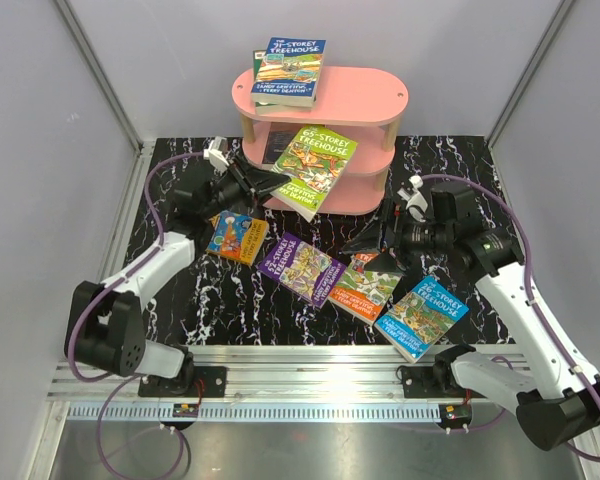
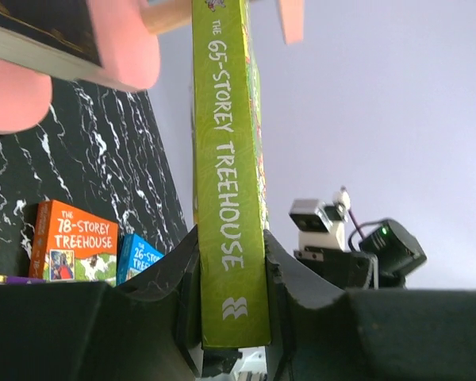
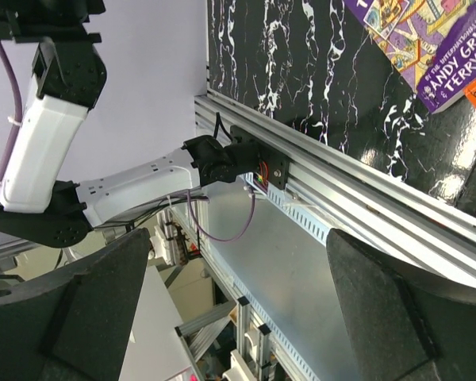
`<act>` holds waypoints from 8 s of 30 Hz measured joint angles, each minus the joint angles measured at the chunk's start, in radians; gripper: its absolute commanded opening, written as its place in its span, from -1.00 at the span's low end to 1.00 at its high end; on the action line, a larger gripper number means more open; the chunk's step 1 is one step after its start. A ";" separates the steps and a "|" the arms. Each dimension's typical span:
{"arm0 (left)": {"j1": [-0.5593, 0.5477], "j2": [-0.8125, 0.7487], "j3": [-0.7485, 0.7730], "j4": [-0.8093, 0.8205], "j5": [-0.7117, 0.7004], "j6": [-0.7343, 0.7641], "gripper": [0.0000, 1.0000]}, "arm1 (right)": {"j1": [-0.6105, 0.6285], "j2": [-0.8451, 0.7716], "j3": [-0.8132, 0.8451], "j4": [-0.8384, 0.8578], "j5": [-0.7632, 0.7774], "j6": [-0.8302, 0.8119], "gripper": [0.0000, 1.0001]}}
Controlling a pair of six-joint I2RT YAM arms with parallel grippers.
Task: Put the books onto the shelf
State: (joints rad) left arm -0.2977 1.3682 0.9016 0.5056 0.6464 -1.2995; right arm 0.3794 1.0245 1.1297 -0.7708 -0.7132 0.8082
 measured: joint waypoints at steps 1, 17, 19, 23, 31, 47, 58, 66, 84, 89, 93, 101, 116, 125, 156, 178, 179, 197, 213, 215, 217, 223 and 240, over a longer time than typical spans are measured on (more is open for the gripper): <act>0.008 0.022 0.006 0.009 0.001 -0.012 -1.00 | 0.000 0.005 0.010 -0.007 0.001 -0.006 0.99; 0.055 0.249 0.061 0.261 -0.111 -0.225 -1.00 | -0.042 0.076 0.060 -0.076 0.007 -0.118 0.99; 0.059 0.255 0.061 0.259 -0.152 -0.235 -1.00 | -0.053 0.078 0.060 -0.081 0.002 -0.128 0.99; 0.063 0.271 0.114 0.171 -0.229 -0.209 -1.00 | -0.079 0.078 0.060 -0.088 -0.013 -0.140 0.99; 0.064 0.333 0.279 0.018 -0.324 -0.164 -1.00 | -0.118 0.078 0.060 -0.088 -0.039 -0.153 0.99; 0.037 0.502 0.374 0.016 -0.311 -0.209 -0.58 | -0.132 0.068 0.031 -0.065 -0.062 -0.152 0.99; 0.035 0.497 0.554 -0.306 -0.248 -0.151 0.97 | -0.134 0.065 0.028 -0.064 -0.067 -0.152 1.00; 0.045 0.495 0.663 -0.570 -0.248 -0.145 0.98 | -0.135 0.060 0.017 -0.063 -0.067 -0.148 0.99; 0.072 0.433 0.584 -0.568 -0.205 -0.229 0.97 | -0.136 0.054 0.006 -0.061 -0.068 -0.138 0.99; 0.105 0.422 0.563 -0.556 -0.164 -0.240 0.97 | -0.137 0.052 0.000 -0.060 -0.068 -0.136 0.99; 0.125 0.423 0.564 -0.565 -0.131 -0.240 0.97 | -0.138 0.050 -0.007 -0.056 -0.068 -0.130 1.00; 0.135 0.463 0.647 -0.688 -0.065 -0.196 0.97 | -0.141 0.048 -0.019 -0.037 -0.069 -0.118 0.99; 0.152 0.489 0.634 -0.863 -0.048 -0.103 0.98 | -0.146 0.047 -0.025 -0.022 -0.077 -0.104 1.00; 0.256 0.357 0.412 -0.563 -0.072 -0.160 0.97 | -0.147 0.046 -0.038 -0.008 -0.093 -0.102 0.99; 0.043 -0.159 -0.290 -0.890 -0.243 0.237 0.97 | -0.109 0.789 0.058 0.211 -0.013 -0.169 0.94; -0.175 0.238 -0.214 -0.535 -0.171 0.090 0.97 | 0.100 0.935 -0.006 0.577 0.002 -0.160 0.49; -0.178 0.253 -0.215 -0.506 -0.143 0.085 0.97 | 0.107 0.917 -0.044 0.591 0.005 -0.146 0.21; -0.199 0.091 -0.349 -0.417 -0.162 0.051 0.33 | 0.176 0.621 -0.238 0.489 0.012 -0.071 -1.00; -0.230 -0.009 -0.369 -0.375 -0.217 -0.019 0.43 | 0.161 0.439 -0.266 0.479 0.039 0.117 -1.00; -0.243 -0.054 -0.372 -0.359 -0.207 -0.046 0.55 | 0.166 0.412 -0.266 0.488 0.041 0.129 -1.00; -0.264 -0.108 -0.372 -0.334 -0.191 -0.074 0.55 | 0.172 0.403 -0.266 0.520 0.039 0.140 -1.00; -0.270 -0.204 -0.396 -0.343 -0.200 -0.098 -0.53 | 0.171 0.386 -0.266 0.552 0.017 0.166 -1.00; -0.183 -0.239 -0.154 -0.472 -0.045 0.013 -1.00 | 0.173 0.257 -0.197 0.451 0.015 0.103 0.99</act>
State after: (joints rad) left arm -0.4812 1.1294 0.7479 0.0334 0.6014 -1.2865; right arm 0.5526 1.2819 0.9325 -0.3199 -0.6983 0.9108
